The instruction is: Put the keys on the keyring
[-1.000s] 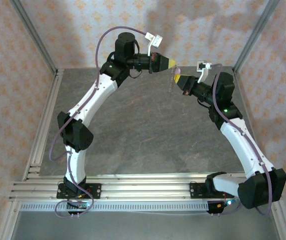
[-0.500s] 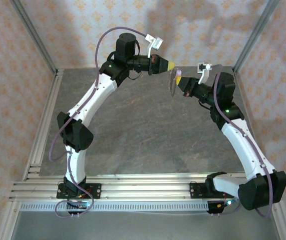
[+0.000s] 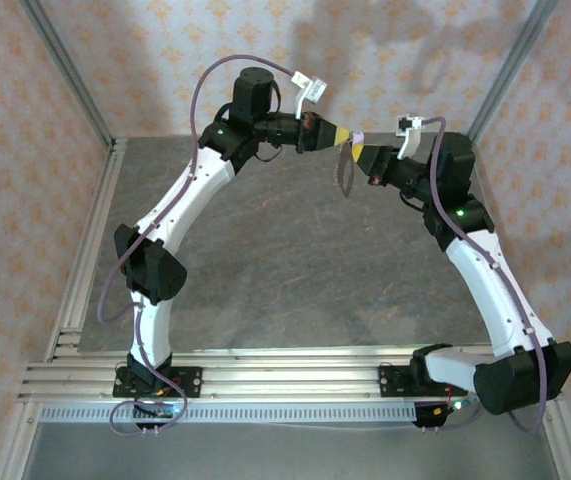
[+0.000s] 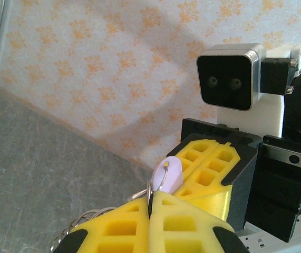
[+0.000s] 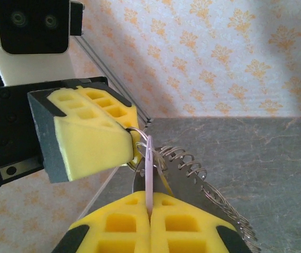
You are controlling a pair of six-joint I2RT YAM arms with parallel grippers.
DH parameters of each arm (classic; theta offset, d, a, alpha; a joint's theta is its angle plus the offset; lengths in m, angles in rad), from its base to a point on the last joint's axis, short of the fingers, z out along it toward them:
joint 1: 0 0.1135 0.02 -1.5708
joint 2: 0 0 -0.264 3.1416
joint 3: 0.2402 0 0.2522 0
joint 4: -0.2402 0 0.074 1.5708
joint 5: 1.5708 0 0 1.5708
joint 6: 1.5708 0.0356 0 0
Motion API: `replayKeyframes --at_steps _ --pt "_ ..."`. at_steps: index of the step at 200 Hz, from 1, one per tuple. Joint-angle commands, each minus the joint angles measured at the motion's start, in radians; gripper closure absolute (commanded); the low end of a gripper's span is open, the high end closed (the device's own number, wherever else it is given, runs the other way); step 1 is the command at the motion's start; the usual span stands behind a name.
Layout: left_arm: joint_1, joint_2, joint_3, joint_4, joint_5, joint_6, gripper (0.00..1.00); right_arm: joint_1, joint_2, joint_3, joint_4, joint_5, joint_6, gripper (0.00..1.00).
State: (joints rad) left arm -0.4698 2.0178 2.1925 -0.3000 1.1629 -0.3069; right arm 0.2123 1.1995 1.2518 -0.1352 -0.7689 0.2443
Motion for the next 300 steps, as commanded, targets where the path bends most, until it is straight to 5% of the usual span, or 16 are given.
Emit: replayKeyframes --at_steps 1,226,300 --pt "-0.004 -0.018 0.036 -0.011 0.021 0.032 1.00 -0.007 0.014 0.045 -0.019 0.030 -0.044 1.00" --pt "-0.019 0.015 0.079 -0.021 0.019 0.022 1.00 0.005 0.031 0.066 -0.010 -0.079 -0.044 1.00" --pt "-0.022 0.019 0.082 -0.040 0.018 0.036 1.00 -0.043 0.003 0.040 0.006 0.027 -0.025 1.00"
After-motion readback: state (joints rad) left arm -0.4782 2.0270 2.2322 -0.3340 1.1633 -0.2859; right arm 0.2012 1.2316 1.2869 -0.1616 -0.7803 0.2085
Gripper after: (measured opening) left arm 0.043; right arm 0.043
